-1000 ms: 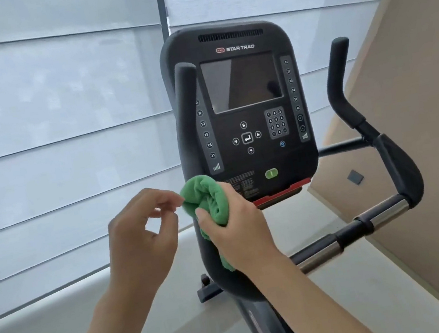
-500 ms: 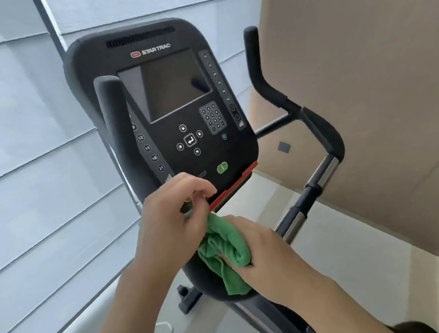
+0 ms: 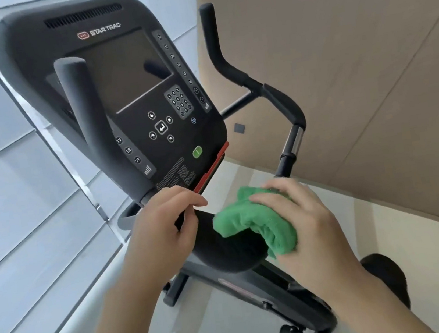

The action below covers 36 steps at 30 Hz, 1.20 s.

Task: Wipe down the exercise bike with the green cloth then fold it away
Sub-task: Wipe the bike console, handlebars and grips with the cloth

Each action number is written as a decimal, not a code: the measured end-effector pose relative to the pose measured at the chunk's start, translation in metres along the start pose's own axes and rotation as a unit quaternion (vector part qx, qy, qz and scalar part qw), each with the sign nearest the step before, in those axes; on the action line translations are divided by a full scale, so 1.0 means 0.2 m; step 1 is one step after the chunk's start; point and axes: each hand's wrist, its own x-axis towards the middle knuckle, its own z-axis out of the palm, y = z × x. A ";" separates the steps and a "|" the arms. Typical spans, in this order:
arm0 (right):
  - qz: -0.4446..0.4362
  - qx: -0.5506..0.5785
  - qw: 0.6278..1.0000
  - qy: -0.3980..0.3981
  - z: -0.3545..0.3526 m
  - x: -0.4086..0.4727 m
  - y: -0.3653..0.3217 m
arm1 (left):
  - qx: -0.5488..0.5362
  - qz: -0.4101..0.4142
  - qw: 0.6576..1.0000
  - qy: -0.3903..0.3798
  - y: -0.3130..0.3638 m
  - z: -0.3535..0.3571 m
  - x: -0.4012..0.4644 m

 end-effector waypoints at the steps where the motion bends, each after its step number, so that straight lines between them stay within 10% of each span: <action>1: 0.003 0.000 1.000 0.014 0.04 0.04 -0.03 | -0.021 0.001 1.000 0.017 0.00 -0.01 -0.02; 6: -0.054 -0.041 0.990 -0.125 0.32 0.07 -0.22 | -0.081 -0.049 0.987 0.133 -0.06 -0.02 -0.16; 14: -0.079 -0.071 0.986 -0.132 0.32 -0.09 -0.14 | -0.098 -0.086 0.979 0.159 -0.05 0.00 -0.24; 29: -0.066 -0.004 0.994 -0.091 0.21 -0.49 0.09 | -0.078 0.020 0.997 -0.001 0.39 0.22 -0.29; 36: 0.180 -0.004 0.971 -0.160 -0.10 -0.92 0.52 | -0.047 0.001 0.988 -0.144 0.71 0.45 -0.44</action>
